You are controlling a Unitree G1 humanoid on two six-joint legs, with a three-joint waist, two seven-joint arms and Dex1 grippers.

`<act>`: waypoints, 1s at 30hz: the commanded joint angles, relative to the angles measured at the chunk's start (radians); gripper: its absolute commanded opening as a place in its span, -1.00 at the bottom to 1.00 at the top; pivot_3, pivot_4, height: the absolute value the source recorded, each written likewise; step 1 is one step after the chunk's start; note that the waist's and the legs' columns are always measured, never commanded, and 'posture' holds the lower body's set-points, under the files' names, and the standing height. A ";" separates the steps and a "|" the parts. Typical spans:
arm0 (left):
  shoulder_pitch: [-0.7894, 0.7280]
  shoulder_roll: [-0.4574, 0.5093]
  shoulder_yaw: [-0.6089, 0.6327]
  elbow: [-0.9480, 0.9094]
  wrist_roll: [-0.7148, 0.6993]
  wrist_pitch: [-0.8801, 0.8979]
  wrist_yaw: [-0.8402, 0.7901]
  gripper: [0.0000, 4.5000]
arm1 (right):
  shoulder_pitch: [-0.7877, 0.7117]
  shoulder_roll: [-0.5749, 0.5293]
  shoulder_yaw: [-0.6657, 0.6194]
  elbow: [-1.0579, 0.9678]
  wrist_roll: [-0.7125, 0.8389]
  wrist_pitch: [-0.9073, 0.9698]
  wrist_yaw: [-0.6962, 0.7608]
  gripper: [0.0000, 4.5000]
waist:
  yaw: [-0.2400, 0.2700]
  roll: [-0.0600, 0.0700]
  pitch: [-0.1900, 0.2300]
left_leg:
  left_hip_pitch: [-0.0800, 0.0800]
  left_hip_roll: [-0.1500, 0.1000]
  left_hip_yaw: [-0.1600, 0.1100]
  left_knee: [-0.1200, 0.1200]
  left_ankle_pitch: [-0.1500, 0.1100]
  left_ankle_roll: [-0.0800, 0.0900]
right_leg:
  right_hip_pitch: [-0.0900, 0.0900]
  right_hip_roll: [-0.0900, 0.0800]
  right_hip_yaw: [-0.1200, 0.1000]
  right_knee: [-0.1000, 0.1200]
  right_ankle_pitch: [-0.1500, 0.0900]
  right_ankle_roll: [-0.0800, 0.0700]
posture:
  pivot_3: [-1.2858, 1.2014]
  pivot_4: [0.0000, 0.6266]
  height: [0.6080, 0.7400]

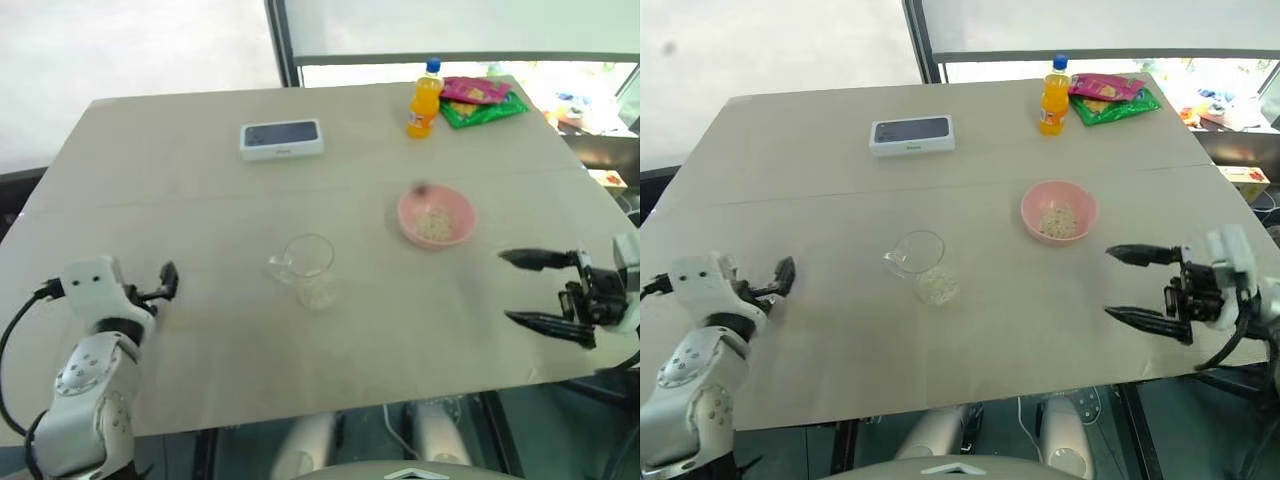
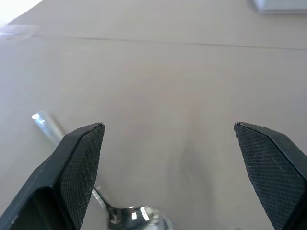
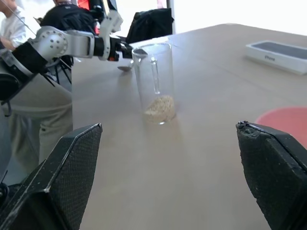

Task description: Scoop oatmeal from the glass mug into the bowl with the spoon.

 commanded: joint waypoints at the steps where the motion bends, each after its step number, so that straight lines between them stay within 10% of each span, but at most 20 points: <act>1: -0.011 -0.022 0.061 -0.047 -0.018 0.077 0.054 0.98 | -0.045 -0.008 -0.011 -0.021 0.008 0.013 0.019 1.00 | 0.001 0.000 0.000 | 0.000 0.000 0.000 0.000 0.000 0.000 | 0.000 0.000 0.000 0.000 0.000 0.000 | 0.03 -0.52 1.00; 23: -0.202 -0.022 0.185 0.207 -0.013 0.146 0.135 0.98 | 0.007 0.053 -0.026 -0.049 -0.095 -0.036 -0.039 1.00 | 0.000 -0.001 0.000 | -0.003 -0.001 0.001 0.001 0.000 -0.002 | -0.004 -0.001 0.002 0.002 0.000 -0.001 | 0.03 -0.52 1.00; 30: -0.251 -0.116 0.320 0.202 -0.068 0.233 0.248 -0.19 | 0.004 0.063 -0.018 -0.034 -0.113 -0.058 -0.045 1.00 | 0.000 -0.001 -0.001 | -0.002 -0.001 0.003 0.001 0.000 -0.002 | -0.005 -0.001 0.004 0.003 0.001 -0.001 | 0.03 -0.52 1.00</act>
